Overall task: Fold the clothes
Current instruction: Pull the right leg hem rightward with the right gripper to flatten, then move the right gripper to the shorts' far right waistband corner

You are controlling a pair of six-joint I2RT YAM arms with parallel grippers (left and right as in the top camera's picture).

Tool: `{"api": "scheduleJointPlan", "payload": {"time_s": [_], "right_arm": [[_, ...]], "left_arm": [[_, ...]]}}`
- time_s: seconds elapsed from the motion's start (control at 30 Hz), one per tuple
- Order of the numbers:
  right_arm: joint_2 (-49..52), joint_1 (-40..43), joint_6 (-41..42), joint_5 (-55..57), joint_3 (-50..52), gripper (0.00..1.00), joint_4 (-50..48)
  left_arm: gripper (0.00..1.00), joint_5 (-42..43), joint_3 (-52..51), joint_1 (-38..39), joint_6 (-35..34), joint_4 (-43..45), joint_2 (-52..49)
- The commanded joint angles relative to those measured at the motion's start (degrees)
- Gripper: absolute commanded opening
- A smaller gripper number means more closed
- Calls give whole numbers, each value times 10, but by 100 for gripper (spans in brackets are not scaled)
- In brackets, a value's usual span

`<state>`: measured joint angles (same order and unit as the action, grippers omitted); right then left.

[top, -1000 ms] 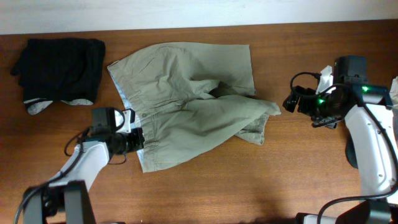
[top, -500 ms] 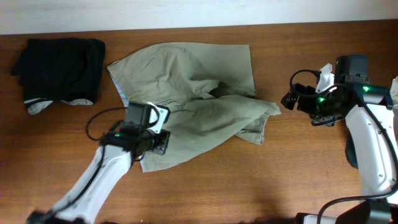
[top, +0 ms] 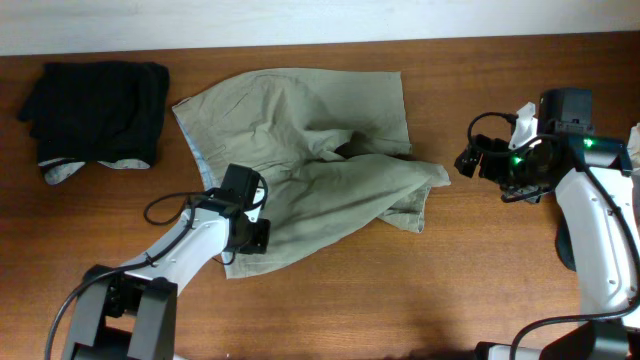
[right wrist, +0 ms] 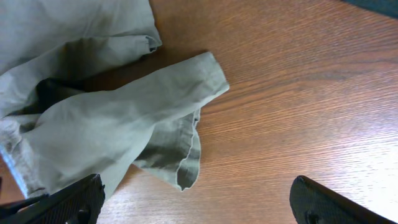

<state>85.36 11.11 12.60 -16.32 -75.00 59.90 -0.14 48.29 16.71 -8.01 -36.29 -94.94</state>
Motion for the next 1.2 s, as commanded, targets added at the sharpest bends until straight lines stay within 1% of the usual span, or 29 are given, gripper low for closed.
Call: {"api": "scheduleJointPlan", "payload": {"time_s": [0.0,0.13,0.27,0.33,0.4,0.5,0.53,0.57,0.6,0.63,0.67,0.73,0.8,0.83,0.9,0.93,1.0,1.13,1.17], "right_arm": [[-2,2,-9,22,-8,99,-3],[-1,2,-23,22,-8,99,-3],[16,2,-28,16,-7,99,17],[32,2,-28,12,-5,99,24],[49,1,-49,-32,-2,99,26],[70,-3,-80,-81,-2,98,12],[76,-8,-94,-89,-2,90,-10],[79,-17,-99,-92,-2,62,-35],[83,-37,-113,-91,-2,6,-81],[84,-60,-120,-82,-2,4,-131],[86,-83,-122,-53,-2,4,-177],[93,-125,-122,9,-2,4,-261],[114,-162,-130,47,-2,4,-352],[132,-176,-139,56,-4,4,-397],[172,-187,-139,59,-17,4,-446],[210,-189,-139,58,-40,4,-461],[261,-190,-139,51,-81,4,-459],[358,-194,-141,31,-186,4,-428],[387,-196,-141,23,-226,4,-408]], "left_arm": [[0,-109,-10,-3,-102,-102,-29],[0,-163,20,-3,-122,-176,-29],[0,-190,44,-3,-123,-205,-29],[0,-226,52,-4,-132,-217,-29],[0,-248,62,-13,-132,-222,-29],[0,-247,78,-28,-132,-225,-29],[0,-248,86,-30,-132,-224,-29],[0,-247,95,-30,-132,-224,-29],[0,-247,111,-30,-130,-223,-28],[0,-242,130,-29,-129,-223,-28],[0,-235,143,-28,-128,-223,-26],[0,-204,168,-28,-104,-216,-19],[0,-175,184,-28,-96,-210,-10],[0,-163,191,-28,-89,-207,-4],[0,-145,198,-28,-77,-199,9],[0,-132,198,-28,-70,-194,21],[0,-109,198,-28,-53,-186,44],[0,-84,198,-28,-38,-165,85],[0,-84,198,-28,-38,-163,93]]}}
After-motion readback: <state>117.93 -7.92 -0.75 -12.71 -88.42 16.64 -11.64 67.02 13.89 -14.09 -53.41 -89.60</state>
